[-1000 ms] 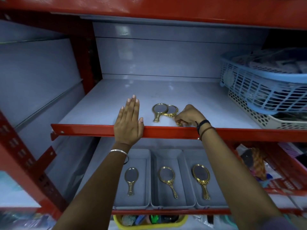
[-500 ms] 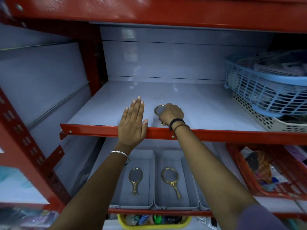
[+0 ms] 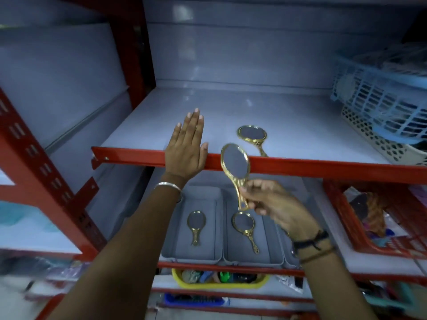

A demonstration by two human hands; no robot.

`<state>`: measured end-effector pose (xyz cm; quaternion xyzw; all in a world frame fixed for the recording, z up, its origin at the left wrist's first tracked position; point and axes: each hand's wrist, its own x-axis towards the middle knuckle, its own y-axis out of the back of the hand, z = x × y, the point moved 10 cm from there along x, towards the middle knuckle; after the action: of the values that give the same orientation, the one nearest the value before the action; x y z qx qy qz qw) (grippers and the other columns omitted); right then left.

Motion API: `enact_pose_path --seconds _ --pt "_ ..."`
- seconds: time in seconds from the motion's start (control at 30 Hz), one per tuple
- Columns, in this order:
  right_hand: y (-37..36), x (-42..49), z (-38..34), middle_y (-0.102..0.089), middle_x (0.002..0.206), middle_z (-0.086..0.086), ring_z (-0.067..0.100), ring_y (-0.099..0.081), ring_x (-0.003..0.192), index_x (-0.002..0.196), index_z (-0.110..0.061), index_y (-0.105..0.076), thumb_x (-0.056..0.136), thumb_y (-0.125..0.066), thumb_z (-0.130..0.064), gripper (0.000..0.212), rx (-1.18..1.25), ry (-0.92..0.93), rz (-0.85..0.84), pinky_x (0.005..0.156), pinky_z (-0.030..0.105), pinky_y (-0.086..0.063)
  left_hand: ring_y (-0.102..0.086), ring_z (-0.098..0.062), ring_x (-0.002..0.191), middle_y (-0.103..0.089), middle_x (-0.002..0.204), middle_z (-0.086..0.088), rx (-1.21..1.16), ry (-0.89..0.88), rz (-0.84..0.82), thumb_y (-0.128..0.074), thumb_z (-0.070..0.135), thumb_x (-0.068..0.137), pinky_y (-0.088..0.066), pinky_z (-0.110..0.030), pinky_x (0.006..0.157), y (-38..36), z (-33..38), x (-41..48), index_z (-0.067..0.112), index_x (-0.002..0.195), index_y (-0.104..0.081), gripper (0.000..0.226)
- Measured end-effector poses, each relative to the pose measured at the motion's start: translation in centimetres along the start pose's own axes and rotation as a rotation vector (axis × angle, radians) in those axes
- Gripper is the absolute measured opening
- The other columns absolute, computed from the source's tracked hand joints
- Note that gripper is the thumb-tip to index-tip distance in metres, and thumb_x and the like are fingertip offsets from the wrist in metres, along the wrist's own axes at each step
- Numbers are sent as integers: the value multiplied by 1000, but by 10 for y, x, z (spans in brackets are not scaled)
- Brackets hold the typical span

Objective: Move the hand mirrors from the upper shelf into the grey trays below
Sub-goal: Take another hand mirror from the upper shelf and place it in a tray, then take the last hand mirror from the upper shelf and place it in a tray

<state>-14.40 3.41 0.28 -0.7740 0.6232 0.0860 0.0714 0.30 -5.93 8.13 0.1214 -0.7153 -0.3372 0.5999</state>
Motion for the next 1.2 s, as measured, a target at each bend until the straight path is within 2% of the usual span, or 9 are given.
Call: enact_pose_path --seconds 0.17,0.37,0.57,0.67,0.8,0.9,1.0,1.1,1.2 --pt "-31 23 115 -56 50 -7 -1 -46 39 66 -15 -61 88 -62 -10 22 -99 -292 -116 37 9 -35 -36 -26 140 -40 150 -16 6 -1 9 -33 29 90 -7 -26 119 -1 -1 0 0 142 -36 60" --pt "-61 106 208 -45 29 -3 6 -42 29 50 -7 -46 85 -55 1 37 -247 -443 52 36 12 -34 -34 -26 141 -39 150 -15 25 1 34 -31 30 90 6 -20 120 -3 -3 0 0 143 -36 61" --pt "-56 148 249 -43 22 -3 21 -51 45 41 -8 -48 67 -58 5 31 -488 -458 196 49 28 -43 -37 -26 140 -42 149 -15 31 -14 37 -31 31 90 7 -20 120 -5 -2 0 0 141 -39 61" --pt "-48 139 223 -47 40 2 20 -57 57 47 -9 -48 75 -66 -4 33 -477 -381 237 51 29 -46 -38 -26 140 -43 148 -15 28 -18 31 -31 31 90 4 -21 120 -4 -1 0 0 141 -40 60" --pt "-38 99 131 -63 57 9 11 -55 41 53 -10 -57 83 -67 -19 33 -328 -136 275 46 22 -45 -38 -25 140 -42 149 -15 12 -12 10 -31 30 90 -12 -28 119 -4 -1 -1 0 142 -38 60" --pt "-26 48 8 -69 64 6 1 -56 43 70 -5 -65 87 -64 -22 24 -360 294 321 45 16 -45 -39 -25 139 -43 149 -14 22 -5 8 -31 29 91 -22 -34 115 -1 0 -1 0 142 -38 59" --pt "5 5 -81 -71 68 5 11 -59 53 74 -12 -65 88 -61 -27 21 -494 620 575 56 28 -49 -38 -25 140 -41 149 -14 7 2 -9 -30 29 91 -21 -33 115 -2 0 -2 1 142 -38 59" --pt "44 7 -114 -68 95 11 26 -64 85 94 -9 -67 88 -56 -28 22 -852 541 913 70 34 -51 -38 -25 139 -42 149 -14 2 8 -42 -30 29 91 -21 -33 115 -4 0 -1 1 142 -38 59" --pt "72 45 -104 -54 122 19 36 -48 118 117 -3 -60 89 -56 -26 36 -1120 155 938 89 43 -47 -39 -25 139 -42 149 -14 5 11 -69 -30 29 90 -22 -34 114 -5 0 0 1 142 -38 59"
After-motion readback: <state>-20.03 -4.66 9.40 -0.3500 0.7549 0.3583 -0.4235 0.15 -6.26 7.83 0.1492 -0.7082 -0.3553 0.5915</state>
